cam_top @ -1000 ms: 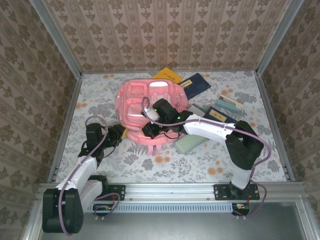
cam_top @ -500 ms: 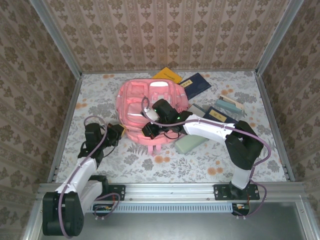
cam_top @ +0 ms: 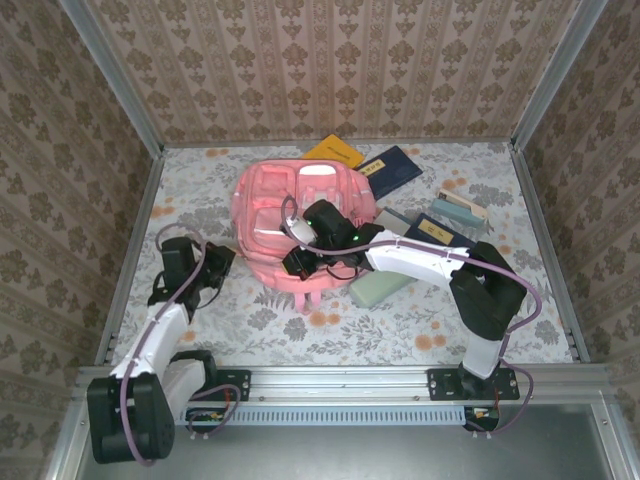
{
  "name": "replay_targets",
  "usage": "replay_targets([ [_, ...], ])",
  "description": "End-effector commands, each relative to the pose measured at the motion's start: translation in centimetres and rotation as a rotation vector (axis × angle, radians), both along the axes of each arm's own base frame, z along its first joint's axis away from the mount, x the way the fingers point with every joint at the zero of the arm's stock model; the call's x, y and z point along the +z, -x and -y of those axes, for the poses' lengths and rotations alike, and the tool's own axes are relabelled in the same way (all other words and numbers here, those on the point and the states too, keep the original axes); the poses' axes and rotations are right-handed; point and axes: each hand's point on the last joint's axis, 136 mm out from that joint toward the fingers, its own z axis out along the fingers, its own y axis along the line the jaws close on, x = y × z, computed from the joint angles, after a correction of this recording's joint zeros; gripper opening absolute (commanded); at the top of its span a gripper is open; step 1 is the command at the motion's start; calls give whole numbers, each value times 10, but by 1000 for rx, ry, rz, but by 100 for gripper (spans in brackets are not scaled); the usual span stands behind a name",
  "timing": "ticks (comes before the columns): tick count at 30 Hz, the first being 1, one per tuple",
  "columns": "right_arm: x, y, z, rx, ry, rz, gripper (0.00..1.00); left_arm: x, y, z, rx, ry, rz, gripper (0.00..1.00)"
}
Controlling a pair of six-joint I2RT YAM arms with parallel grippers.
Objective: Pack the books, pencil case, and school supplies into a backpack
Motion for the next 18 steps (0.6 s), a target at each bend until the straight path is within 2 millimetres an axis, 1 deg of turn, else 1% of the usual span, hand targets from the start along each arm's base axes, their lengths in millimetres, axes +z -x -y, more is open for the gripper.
replay_targets([
  [1,36,8,1,17,-69,44,0,13,-23,-26,60,-113,63,0],
  [5,47,13,4,37,-90,60,0,14,-46,-45,105,-131,67,0],
  [9,57,22,8,70,-99,77,0,17,-73,-57,122,-172,80,0],
  [12,58,28,12,97,-88,74,0,18,-95,-64,128,-184,90,0],
  [15,55,32,16,113,-68,68,0,13,-117,-70,137,-192,85,0],
  [18,51,32,19,109,-48,70,0,10,-134,-69,125,-176,89,0],
])
